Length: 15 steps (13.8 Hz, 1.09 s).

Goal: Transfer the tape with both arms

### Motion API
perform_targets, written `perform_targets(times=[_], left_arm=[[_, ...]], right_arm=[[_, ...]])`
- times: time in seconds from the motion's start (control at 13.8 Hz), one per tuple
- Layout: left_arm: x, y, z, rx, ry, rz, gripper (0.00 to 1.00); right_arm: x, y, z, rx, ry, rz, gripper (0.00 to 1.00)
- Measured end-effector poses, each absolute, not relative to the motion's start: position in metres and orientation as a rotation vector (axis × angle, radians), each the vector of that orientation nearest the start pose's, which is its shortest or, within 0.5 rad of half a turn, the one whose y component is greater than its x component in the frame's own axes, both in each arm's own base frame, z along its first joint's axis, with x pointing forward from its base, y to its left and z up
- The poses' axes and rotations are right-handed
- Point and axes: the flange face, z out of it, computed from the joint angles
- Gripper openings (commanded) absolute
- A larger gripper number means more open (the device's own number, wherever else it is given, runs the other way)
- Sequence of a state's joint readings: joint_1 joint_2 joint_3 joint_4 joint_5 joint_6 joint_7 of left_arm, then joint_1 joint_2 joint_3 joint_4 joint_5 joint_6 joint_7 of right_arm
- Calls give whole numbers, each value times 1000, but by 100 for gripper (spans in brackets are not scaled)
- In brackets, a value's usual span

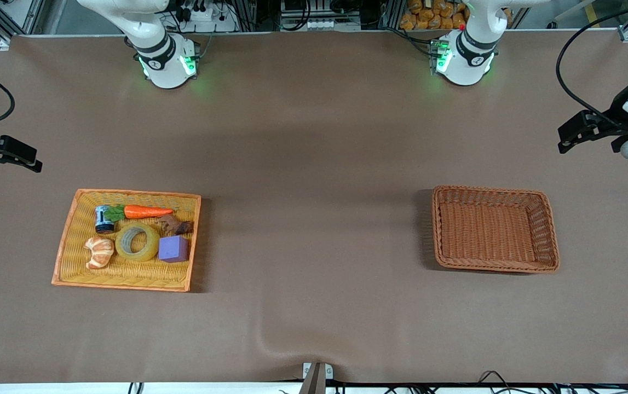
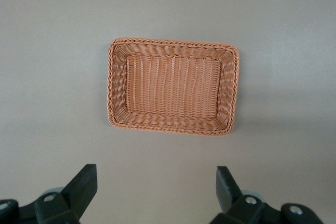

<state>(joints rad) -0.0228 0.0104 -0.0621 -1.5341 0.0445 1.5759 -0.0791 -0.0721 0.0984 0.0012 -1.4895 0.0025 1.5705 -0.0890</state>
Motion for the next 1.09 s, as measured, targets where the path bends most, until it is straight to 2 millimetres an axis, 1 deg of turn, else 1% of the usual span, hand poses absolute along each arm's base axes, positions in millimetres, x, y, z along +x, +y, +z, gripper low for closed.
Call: perform_targets(times=[0.36, 0.44, 0.51, 0.58, 0.65, 0.73, 0.87, 1.02, 1.09], left_arm=[[560, -40, 632, -3103, 0, -40, 100], [561, -40, 630, -3103, 0, -35, 100], [562, -40, 628, -3103, 0, -30, 100], [563, -40, 626, -3103, 0, -23, 100], [564, -40, 624, -3103, 1, -17, 100], [565, -40, 622, -3104, 1, -13, 100], [565, -40, 621, -3103, 1, -6, 100], [566, -41, 618, -3107, 1, 4, 100], [566, -41, 617, -3110, 1, 7, 100]], right_arm=[[584, -39, 606, -3137, -31, 27, 100], [585, -38, 603, -3136, -34, 28, 100], [590, -34, 596, -3130, -43, 28, 100], [597, -28, 583, -3122, -58, 27, 100], [605, -21, 563, -3120, -73, 16, 100], [613, -17, 539, -3120, -86, -7, 100], [626, -8, 475, -3119, -144, -49, 100], [633, -2, 407, -3111, -251, 15, 100], [636, -3, 379, -3099, -339, 50, 100]])
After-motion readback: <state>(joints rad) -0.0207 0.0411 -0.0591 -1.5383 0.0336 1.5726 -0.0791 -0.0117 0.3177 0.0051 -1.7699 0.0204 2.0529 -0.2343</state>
